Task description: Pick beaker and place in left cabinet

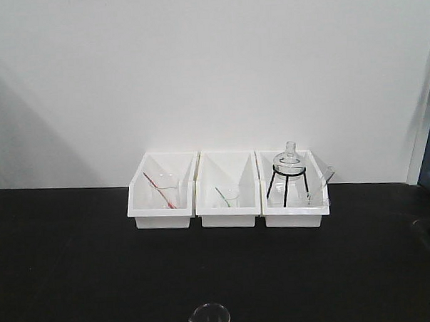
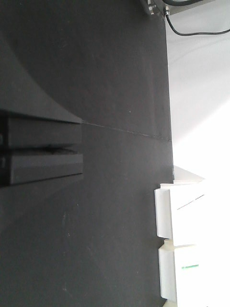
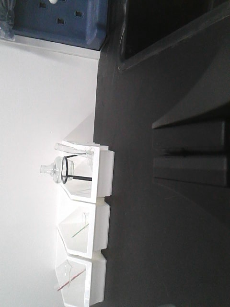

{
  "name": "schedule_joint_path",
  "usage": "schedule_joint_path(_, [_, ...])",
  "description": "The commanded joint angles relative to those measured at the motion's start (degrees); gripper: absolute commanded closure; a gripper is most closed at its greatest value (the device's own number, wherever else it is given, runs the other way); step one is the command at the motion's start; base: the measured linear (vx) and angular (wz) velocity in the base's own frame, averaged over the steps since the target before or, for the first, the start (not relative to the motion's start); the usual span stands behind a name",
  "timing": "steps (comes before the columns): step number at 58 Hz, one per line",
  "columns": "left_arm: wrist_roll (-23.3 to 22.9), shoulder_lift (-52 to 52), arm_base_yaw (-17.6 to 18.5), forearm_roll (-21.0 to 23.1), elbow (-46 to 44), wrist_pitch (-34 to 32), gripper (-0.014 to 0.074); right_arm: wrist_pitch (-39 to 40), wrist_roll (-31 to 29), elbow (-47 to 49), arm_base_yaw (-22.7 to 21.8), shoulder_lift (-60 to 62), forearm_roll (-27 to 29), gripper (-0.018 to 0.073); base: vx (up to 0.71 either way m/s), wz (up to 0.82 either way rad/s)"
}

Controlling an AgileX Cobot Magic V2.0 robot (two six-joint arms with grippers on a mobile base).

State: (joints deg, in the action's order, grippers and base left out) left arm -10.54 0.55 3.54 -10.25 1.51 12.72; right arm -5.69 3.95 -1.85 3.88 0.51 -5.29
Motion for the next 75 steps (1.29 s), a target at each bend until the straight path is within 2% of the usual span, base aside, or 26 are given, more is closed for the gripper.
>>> schedule_joint_path(1, [-0.20, 1.07, 0.10, 0.26, -0.54, -4.30, 0.0593, 4.67, -0.44, -0.16, 0.03, 0.80, 0.04, 0.0564, 0.00, 0.00])
schedule_joint_path(75, [-0.20, 1.07, 0.10, 0.26, -0.54, -4.30, 0.0593, 5.69, -0.50, -0.16, 0.03, 0.81, 0.04, 0.0564, 0.00, 0.00])
